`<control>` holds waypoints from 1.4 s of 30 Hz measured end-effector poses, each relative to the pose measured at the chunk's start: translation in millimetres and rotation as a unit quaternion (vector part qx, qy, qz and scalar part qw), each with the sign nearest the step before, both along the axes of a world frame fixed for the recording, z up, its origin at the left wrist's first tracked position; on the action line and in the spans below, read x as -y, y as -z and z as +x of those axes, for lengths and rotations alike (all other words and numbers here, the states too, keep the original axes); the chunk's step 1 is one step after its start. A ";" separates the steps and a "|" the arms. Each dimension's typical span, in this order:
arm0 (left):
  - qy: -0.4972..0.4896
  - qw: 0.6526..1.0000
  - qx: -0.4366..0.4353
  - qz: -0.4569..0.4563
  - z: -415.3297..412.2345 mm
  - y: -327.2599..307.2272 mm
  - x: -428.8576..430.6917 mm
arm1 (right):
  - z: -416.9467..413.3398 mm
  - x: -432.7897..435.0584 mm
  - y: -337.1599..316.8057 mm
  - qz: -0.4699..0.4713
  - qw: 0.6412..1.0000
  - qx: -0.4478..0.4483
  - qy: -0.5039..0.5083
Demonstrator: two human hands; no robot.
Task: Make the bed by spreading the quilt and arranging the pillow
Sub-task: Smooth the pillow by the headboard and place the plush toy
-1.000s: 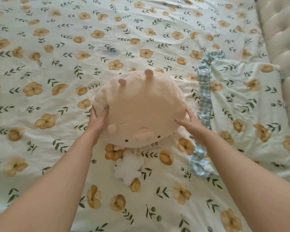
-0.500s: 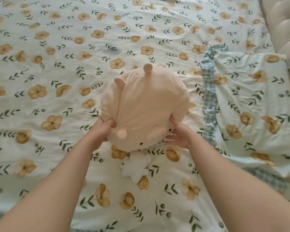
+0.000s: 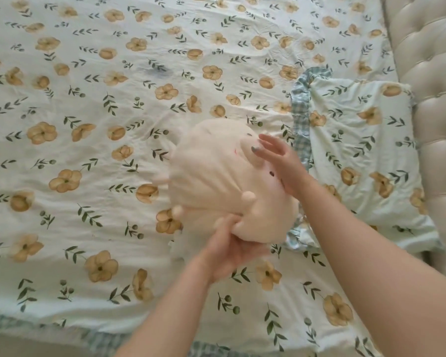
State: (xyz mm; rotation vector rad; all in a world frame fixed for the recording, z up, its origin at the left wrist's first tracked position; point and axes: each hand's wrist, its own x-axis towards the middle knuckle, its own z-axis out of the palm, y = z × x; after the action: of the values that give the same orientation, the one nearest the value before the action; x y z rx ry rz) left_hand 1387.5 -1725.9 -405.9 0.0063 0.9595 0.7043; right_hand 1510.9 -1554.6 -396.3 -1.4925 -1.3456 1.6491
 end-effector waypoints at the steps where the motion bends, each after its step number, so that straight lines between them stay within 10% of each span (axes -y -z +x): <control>1: 0.104 0.994 -0.023 -0.005 19.2 1.1 8.3 | 7.2 -0.4 -1.0 0.045 0.994 0.089 -0.049; 4: 0.359 0.897 -0.236 0.105 35.3 12.1 11.8 | 29.6 17.4 16.6 0.116 0.939 0.289 -0.146; 10: 0.106 0.681 -0.665 0.286 -32.3 3.4 -75.0 | 65.2 82.2 55.8 -0.017 0.961 0.274 0.043; 13: 0.136 0.614 -0.722 0.289 -68.5 12.2 -134.7 | 63.7 109.8 63.0 -0.142 0.965 0.181 0.129; 18: 0.243 0.727 -0.595 0.240 -91.5 34.1 -169.9 | 65.2 125.0 67.5 -0.331 0.895 -0.040 0.297; 22: 0.308 0.700 -0.601 0.234 -95.1 40.2 -149.9 | 66.6 139.0 78.9 -0.425 0.862 -0.104 0.255; 27: 0.166 0.788 -0.567 0.177 -87.5 17.8 -144.2 | 80.4 159.3 65.4 -0.367 0.882 -0.115 0.272; 42: 0.283 0.840 -0.376 0.269 147.9 -37.9 -73.3 | 269.9 307.1 -5.8 -0.155 0.809 -0.115 0.555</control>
State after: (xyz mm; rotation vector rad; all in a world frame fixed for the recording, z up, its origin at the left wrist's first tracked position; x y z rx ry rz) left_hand 1535.4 -1652.5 -368.1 1.0989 1.3834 0.3790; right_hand 1780.8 -1861.7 -390.5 -1.6631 0.0688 1.1645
